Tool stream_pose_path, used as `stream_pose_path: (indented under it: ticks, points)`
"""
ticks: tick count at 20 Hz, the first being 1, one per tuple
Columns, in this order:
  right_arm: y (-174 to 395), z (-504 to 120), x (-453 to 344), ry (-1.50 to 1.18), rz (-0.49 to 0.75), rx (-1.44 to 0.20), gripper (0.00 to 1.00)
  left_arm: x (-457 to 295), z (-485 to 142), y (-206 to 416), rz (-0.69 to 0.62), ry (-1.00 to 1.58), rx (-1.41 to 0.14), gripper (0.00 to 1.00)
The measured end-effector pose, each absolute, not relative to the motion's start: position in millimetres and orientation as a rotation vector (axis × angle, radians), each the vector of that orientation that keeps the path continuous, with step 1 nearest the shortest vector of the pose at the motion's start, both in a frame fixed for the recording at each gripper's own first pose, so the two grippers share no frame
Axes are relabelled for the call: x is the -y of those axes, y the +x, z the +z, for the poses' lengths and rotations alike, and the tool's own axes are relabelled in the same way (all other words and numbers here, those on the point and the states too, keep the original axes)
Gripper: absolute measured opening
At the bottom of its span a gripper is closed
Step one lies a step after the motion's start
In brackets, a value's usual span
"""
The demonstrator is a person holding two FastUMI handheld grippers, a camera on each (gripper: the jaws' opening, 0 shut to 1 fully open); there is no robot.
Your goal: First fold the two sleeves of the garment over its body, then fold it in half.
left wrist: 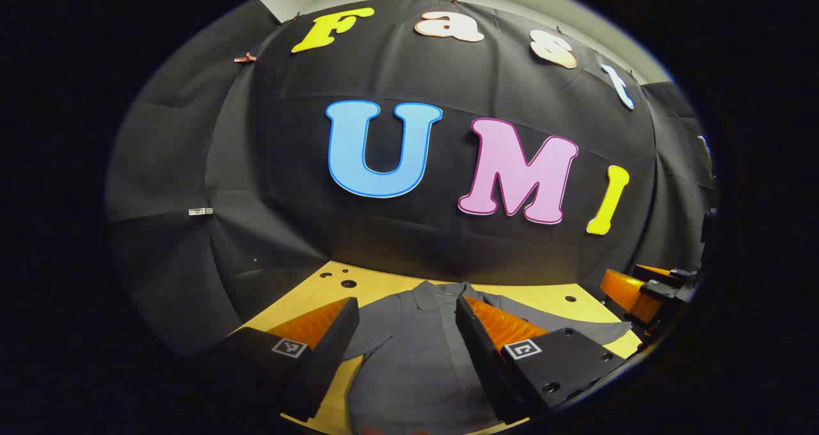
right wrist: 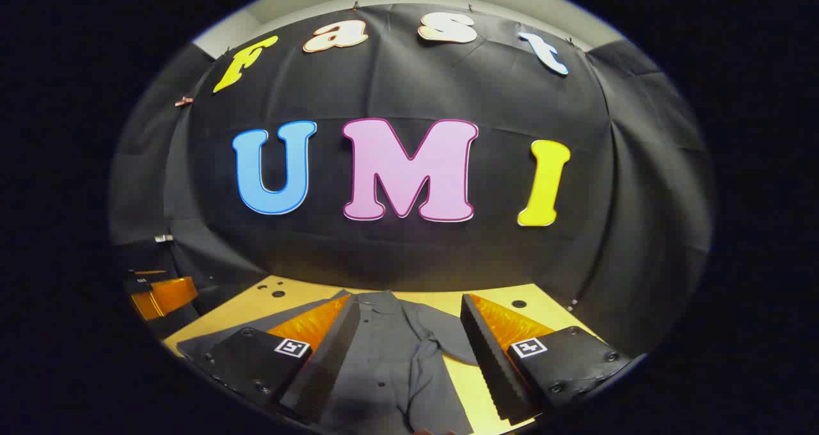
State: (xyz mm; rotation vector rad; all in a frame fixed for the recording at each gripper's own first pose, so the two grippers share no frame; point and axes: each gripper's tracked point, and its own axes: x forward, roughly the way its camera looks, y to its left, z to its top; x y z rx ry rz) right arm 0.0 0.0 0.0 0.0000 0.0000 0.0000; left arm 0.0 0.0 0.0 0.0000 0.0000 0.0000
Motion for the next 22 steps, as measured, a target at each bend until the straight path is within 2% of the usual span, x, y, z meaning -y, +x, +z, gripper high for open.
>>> stream_pose_path:
  ticks: [3, 11, 14, 15, 16, 22]
  points:
    - [17.1, -11.7, 15.4, -0.015, 0.012, -0.009, 0.98, 12.6, 1.6, 11.2, 0.009, -0.015, 0.012, 0.96]
    - [28.6, -23.5, 51.4, -0.012, -0.053, -0.025, 0.98, 31.7, 1.1, 41.8, -0.014, 0.064, 0.015, 0.96]
    - [35.5, -29.6, 58.7, 0.000, -0.061, -0.039, 0.98, 41.0, -0.5, 43.0, -0.038, 0.081, 0.014, 0.96]
    - [37.5, -31.4, 60.9, 0.003, -0.061, -0.047, 0.98, 42.8, -2.7, 41.8, -0.042, 0.080, 0.010, 0.92]
    - [39.7, -33.1, 63.7, 0.005, -0.064, -0.053, 0.98, 44.2, -3.5, 40.8, -0.043, 0.075, 0.006, 0.96]
    - [53.8, -57.9, 99.9, 0.011, -0.130, -0.130, 0.97, 41.7, -21.0, 39.5, -0.017, 0.053, -0.048, 0.96]
